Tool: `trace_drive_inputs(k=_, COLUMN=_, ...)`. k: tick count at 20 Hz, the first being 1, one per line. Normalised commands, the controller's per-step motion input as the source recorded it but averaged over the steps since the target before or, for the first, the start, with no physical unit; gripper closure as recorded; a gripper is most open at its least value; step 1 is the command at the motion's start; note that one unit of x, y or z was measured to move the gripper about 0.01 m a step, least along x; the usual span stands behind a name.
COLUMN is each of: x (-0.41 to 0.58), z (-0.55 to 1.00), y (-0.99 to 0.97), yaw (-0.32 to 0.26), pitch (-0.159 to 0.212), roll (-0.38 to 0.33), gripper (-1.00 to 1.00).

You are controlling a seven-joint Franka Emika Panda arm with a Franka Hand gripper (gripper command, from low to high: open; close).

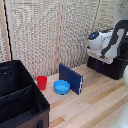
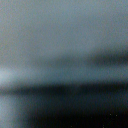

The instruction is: Please move the gripper into proximity with the fryer handle. Once close enough, gingerly grasp the handle and gently tug the fryer basket open in your direction.

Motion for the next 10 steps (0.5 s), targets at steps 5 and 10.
trace_drive_inputs(k=5, x=-0.018, z=0.30, y=0.25, yaw=-0.165, pitch=0.068, roll=0.016, gripper=1.00)
trace_drive_inputs(k=10, x=-0.091, z=0.37, y=0.39, yaw=-0.162, pitch=0.000, roll=0.182, gripper=1.00)
